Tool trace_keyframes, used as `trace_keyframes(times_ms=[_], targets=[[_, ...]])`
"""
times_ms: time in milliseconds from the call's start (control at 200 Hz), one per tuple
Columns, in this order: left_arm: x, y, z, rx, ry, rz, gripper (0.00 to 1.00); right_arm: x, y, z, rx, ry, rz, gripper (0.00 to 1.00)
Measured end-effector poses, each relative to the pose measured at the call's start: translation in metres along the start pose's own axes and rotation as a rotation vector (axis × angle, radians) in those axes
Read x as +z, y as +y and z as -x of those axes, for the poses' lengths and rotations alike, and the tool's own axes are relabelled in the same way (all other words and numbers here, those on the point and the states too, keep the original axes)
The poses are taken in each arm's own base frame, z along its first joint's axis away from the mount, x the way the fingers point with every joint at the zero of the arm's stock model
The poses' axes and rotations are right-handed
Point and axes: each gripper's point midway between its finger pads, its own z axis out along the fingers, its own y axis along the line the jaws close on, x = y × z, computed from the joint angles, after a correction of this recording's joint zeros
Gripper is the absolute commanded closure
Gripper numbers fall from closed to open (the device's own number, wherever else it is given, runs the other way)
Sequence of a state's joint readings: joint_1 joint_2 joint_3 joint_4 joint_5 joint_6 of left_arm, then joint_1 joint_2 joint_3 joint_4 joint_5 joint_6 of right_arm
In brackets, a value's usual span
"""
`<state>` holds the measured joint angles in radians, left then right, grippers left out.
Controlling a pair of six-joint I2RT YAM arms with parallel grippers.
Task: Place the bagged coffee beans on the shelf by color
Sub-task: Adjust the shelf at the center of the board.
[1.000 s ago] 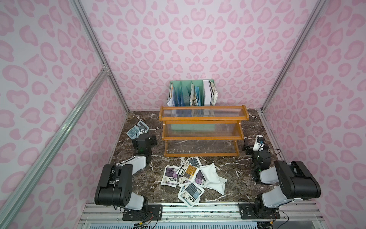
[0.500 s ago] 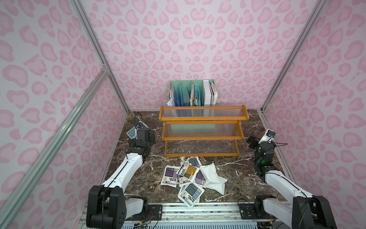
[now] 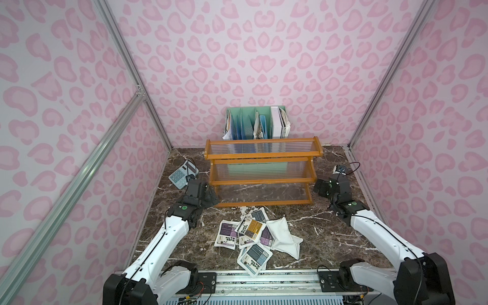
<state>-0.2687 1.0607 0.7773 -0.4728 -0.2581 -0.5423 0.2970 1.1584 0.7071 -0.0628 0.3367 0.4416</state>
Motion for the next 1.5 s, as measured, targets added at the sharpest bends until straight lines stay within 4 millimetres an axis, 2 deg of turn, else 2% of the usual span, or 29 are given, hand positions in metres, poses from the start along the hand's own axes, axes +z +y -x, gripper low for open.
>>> trace_keyframes(times_ms=[100,235,415,600,885,1245,1375,1500], targets=[[-0.002,-0.014,-0.009,0.011,0.038,-0.049,0.01,-0.004,0.012,-0.006,-0.008,0.031,0.058,0.03],[0.002,-0.013,-0.014,0.004,0.067,-0.031,0.02,-0.01,0.021,-0.02,-0.016,0.059,0.111,0.05],[0.008,-0.017,-0.001,0.015,0.062,0.007,0.02,-0.016,0.031,-0.03,-0.02,0.081,0.154,0.06],[0.028,-0.025,0.013,0.048,0.079,0.06,0.02,-0.012,0.042,-0.044,-0.032,0.133,0.182,0.07],[0.053,-0.039,0.017,0.078,0.125,0.069,0.02,0.011,0.06,-0.032,-0.039,0.145,0.214,0.07],[0.072,-0.055,0.03,0.116,0.137,0.061,0.02,0.038,0.059,-0.014,-0.051,0.134,0.189,0.06],[0.067,-0.058,0.032,0.109,0.117,0.039,0.02,0.032,0.064,-0.01,-0.06,0.133,0.22,0.05],[0.054,-0.049,0.021,0.087,0.113,0.03,0.02,0.013,0.067,-0.025,-0.073,0.145,0.272,0.05]])
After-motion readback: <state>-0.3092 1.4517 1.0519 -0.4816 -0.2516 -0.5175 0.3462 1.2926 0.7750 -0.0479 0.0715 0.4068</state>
